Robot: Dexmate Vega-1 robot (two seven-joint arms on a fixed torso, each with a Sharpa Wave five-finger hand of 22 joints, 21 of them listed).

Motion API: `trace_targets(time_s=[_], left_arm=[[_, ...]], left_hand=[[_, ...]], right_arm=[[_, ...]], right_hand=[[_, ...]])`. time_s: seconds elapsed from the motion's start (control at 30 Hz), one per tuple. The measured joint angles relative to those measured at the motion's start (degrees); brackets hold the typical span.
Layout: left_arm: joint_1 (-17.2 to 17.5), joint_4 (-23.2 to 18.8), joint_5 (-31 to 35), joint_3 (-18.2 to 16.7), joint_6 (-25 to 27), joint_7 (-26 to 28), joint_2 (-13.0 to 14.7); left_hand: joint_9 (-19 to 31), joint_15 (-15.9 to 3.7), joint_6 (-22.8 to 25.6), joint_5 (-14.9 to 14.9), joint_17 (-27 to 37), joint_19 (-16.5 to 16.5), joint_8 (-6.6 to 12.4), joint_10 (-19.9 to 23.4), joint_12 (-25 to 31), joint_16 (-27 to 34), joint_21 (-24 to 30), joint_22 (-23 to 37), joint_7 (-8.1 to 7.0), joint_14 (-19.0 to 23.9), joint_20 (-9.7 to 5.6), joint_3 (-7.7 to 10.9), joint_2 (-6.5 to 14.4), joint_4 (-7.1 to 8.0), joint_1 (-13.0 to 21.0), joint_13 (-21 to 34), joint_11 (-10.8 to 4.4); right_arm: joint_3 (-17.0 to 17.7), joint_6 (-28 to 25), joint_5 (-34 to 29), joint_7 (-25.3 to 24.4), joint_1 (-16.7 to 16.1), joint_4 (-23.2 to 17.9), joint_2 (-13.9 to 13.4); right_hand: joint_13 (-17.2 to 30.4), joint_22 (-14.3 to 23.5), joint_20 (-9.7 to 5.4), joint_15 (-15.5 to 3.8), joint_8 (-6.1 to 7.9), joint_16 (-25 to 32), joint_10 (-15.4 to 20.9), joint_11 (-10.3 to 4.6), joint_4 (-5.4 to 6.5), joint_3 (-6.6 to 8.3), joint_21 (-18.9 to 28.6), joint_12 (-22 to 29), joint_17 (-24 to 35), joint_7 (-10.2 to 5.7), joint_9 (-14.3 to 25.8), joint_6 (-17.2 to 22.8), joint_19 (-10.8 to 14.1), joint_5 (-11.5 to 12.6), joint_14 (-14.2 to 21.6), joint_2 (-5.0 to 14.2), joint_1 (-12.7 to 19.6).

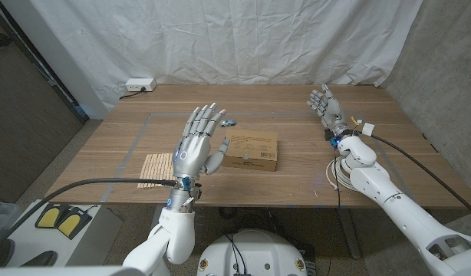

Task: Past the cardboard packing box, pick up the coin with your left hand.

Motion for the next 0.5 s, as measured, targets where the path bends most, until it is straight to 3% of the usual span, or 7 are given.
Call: trace_targets(time_s=[0.1, 0.17, 0.2, 0.37, 0.5], left_arm=[[0.0, 0.0, 1.2, 0.0, 1.4, -0.2, 0.0], [0.0, 0.0, 1.8, 0.0, 2.2, -0.2, 0.0], [0.3, -1.6, 2.7, 2.9, 3.3, -0.3, -1.0], [0.1, -1.9, 4.5, 4.1, 5.5, -0.4, -1.2], [0.0, -2.1, 6.2, 4.8, 7.4, -0.9, -1.3]], left_hand=[[0.0, -0.03, 1.6, -0.6, 0.0, -0.6, 0.06, -0.5, 0.0, 0.0, 0.0, 0.1, 0.5, -0.4, 0.91, -0.22, -0.4, 0.22, 0.4, 0.0, 0.5], [0.0, 0.15, 3.5, -1.1, 0.0, -0.8, 0.74, -0.9, 0.0, 0.0, 0.0, 0.3, 1.06, -0.7, 1.3, -0.34, -0.6, 0.56, 0.6, 0.0, 0.95], [0.0, 0.42, 5.0, -1.3, 0.0, -0.9, 1.23, -1.4, 0.0, 0.0, 0.0, 0.3, 1.55, -1.0, 1.41, -0.38, -0.6, 0.85, 0.6, 0.0, 1.39], [0.5, 1.46, 13.4, -2.5, 0.0, -1.9, 3.88, -3.9, -0.4, 0.0, 0.0, 0.3, 4.11, -2.6, 2.32, -0.79, -0.5, 1.26, 1.4, 0.0, 2.59], [0.5, 1.66, 16.5, -2.9, 0.0, -1.9, 4.79, -4.4, -0.4, 0.0, 0.0, 0.3, 5.03, -2.8, 2.83, -0.92, -0.5, 1.39, 1.4, 0.0, 3.08]], right_arm=[[0.1, 0.0, 0.0, 0.0, -0.3, -0.4, -0.1], [0.1, 0.0, 0.0, 0.0, -0.5, -0.7, -0.2], [0.2, -0.4, 0.2, -0.5, -0.7, -1.0, -0.3], [0.3, -0.6, 0.3, -0.9, -1.4, -1.8, -0.6], [0.4, -0.7, 0.3, -1.0, -1.7, -2.2, -0.7]], right_hand=[[0.0, 0.0, 0.0, 0.0, 0.0, 0.0, 0.0, 0.0, 0.0, 0.0, -0.1, 0.0, 0.0, 0.0, 0.0, 0.0, 0.0, 0.0, 0.0, 0.0, 0.0], [0.0, 0.0, 0.0, 0.0, 0.0, 0.0, 0.0, 0.0, 0.0, 0.0, -0.2, 0.0, 0.0, 0.0, 0.0, 0.0, 0.0, 0.0, 0.0, 0.0, 0.0], [0.0, 0.0, 0.01, 0.0, 0.0, 0.0, 0.0, 0.0, 0.0, 0.0, -0.2, 0.0, 0.0, 0.0, 0.0, 0.0, 0.0, 0.0, 0.0, 0.0, 0.0], [0.0, 0.0, 0.21, 0.0, 0.0, 0.0, 0.0, 0.0, 0.0, 0.0, -0.2, 0.0, 0.0, 0.0, 0.0, 0.0, 0.2, 0.0, 0.0, 0.0, 0.0], [0.0, 0.0, 0.21, 0.0, 0.0, 0.0, 0.0, 0.0, 0.0, 0.0, -0.2, 0.0, 0.0, 0.0, 0.0, 0.0, 0.2, 0.0, 0.0, 0.0, 0.0]])
